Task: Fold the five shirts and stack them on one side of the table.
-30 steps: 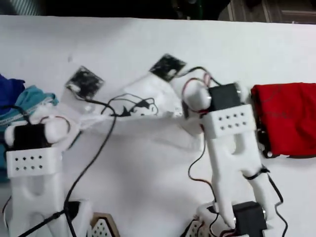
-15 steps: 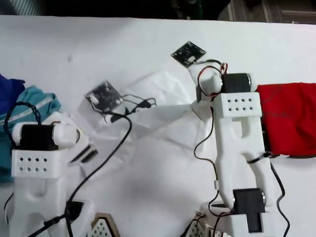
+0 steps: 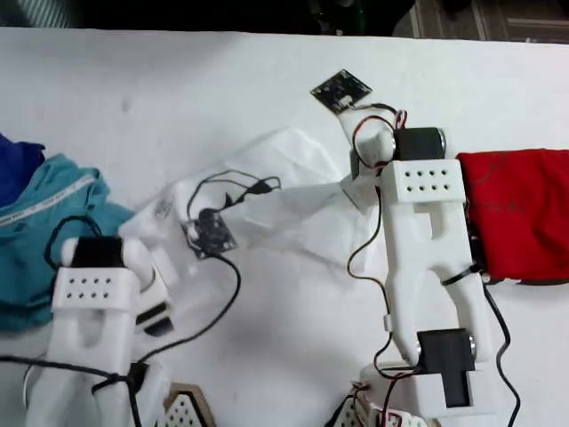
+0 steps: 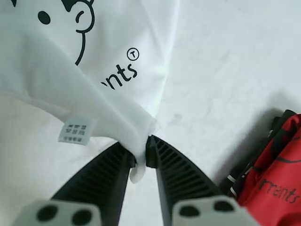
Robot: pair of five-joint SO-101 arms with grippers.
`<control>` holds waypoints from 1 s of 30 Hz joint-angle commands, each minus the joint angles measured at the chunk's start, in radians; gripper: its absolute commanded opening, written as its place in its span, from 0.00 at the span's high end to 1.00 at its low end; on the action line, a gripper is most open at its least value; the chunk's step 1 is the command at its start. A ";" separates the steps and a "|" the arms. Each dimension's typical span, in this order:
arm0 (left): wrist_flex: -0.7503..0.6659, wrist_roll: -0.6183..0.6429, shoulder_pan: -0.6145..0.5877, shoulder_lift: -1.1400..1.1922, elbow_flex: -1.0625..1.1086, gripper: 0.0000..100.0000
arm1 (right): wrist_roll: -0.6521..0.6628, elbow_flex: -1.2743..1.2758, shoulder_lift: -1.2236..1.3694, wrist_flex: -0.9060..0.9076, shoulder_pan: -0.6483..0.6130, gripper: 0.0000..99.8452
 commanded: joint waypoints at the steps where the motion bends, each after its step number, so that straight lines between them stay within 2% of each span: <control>1: -0.080 0.000 -0.004 -0.010 0.072 0.79 | -0.006 -0.011 -0.007 -0.008 0.008 0.98; 5: -0.183 0.008 -0.010 -0.010 0.147 0.79 | -0.006 -0.011 -0.008 -0.005 0.008 0.98; 9: -0.287 0.101 -0.005 -0.010 0.193 0.79 | -0.006 -0.011 -0.010 -0.004 0.004 0.98; 14: -0.407 0.143 -0.004 -0.010 0.259 0.80 | -0.005 -0.011 -0.010 -0.002 0.002 0.98; 22: -0.476 0.115 -0.002 -0.013 0.293 0.98 | 0.000 -0.012 -0.013 0.002 0.004 0.98; 25: -0.388 0.118 -0.013 -0.018 0.190 0.98 | 0.000 -0.052 -0.031 0.045 0.007 0.98; 30: -0.094 0.123 -0.028 -0.019 -0.219 0.98 | 0.003 -0.193 -0.090 0.145 0.008 0.98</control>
